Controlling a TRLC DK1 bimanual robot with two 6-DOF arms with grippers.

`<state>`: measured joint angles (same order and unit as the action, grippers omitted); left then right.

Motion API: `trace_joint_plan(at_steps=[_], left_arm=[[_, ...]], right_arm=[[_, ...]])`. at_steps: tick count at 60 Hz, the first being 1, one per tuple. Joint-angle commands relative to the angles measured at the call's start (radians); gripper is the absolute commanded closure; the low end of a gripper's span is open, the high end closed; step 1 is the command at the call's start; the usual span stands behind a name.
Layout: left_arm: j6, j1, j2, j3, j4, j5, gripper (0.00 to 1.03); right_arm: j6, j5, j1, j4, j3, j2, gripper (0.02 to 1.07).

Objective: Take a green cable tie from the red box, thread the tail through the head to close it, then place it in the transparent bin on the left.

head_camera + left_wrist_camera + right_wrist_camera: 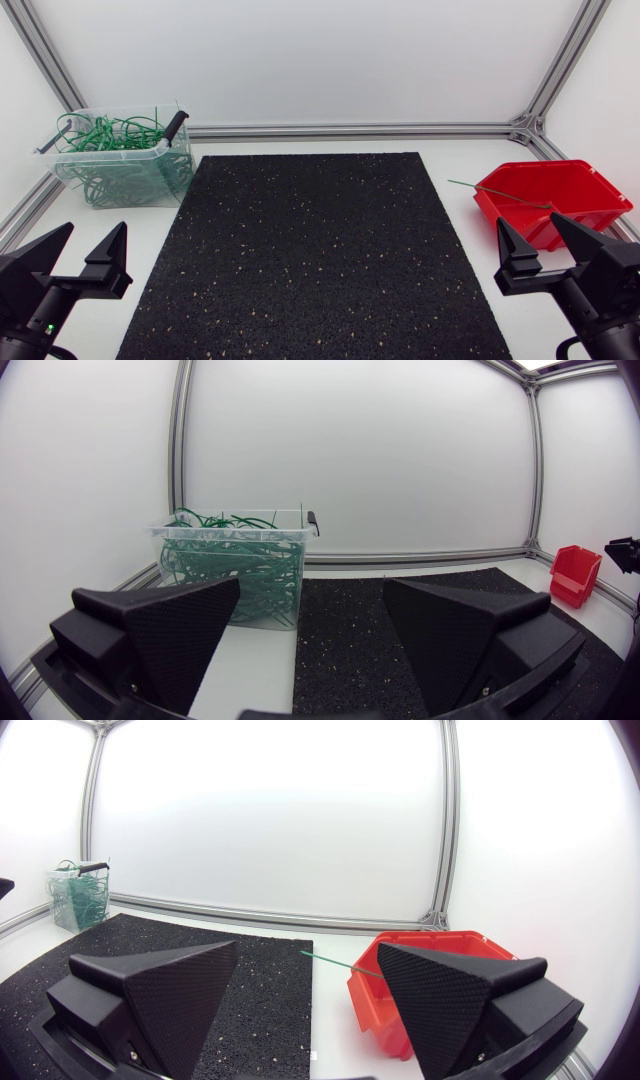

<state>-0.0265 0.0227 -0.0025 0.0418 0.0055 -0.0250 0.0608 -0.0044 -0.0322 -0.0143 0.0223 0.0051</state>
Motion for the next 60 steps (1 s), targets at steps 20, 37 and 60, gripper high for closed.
trace_joint_plan(at_steps=[20, 37, 60], left_arm=[[-0.001, 0.0, -0.008, -0.039, -0.024, -0.01, 0.03], [-0.001, 0.0, -0.008, -0.039, -0.024, -0.009, 0.03], [-0.001, 0.002, -0.008, -0.039, -0.025, -0.009, 0.03]], right_arm=[[0.005, -0.008, -0.011, 0.014, -0.024, -0.013, 0.05], [0.005, -0.002, -0.005, 0.03, -0.002, -0.013, 0.05], [0.005, 0.012, -0.003, -0.049, 0.188, 0.024, 0.05]])
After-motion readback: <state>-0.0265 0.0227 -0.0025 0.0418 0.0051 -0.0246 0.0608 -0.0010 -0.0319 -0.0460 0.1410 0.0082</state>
